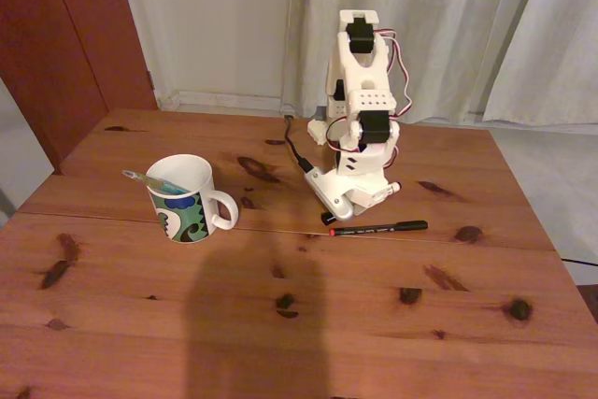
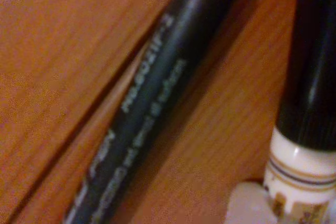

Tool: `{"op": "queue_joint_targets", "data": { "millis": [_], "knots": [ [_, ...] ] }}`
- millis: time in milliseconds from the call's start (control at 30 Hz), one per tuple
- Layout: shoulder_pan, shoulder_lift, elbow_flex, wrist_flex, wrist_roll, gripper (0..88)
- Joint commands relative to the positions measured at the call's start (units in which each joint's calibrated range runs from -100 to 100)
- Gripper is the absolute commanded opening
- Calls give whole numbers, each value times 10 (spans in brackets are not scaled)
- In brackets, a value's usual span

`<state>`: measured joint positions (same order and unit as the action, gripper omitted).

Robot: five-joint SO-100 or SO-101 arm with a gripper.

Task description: Clean up the desk and place the pens and markers into the cup

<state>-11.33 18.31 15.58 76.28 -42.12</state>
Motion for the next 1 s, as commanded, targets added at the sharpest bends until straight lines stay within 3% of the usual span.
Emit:
{"op": "queue_joint_targets", "data": {
  "millis": [0,600,967],
  "knots": [
    [15,-25,-17,-20,0,9],
    [123,-257,-39,-29,55,9],
    [226,-326,-38,-134,70,9]
  ]
}}
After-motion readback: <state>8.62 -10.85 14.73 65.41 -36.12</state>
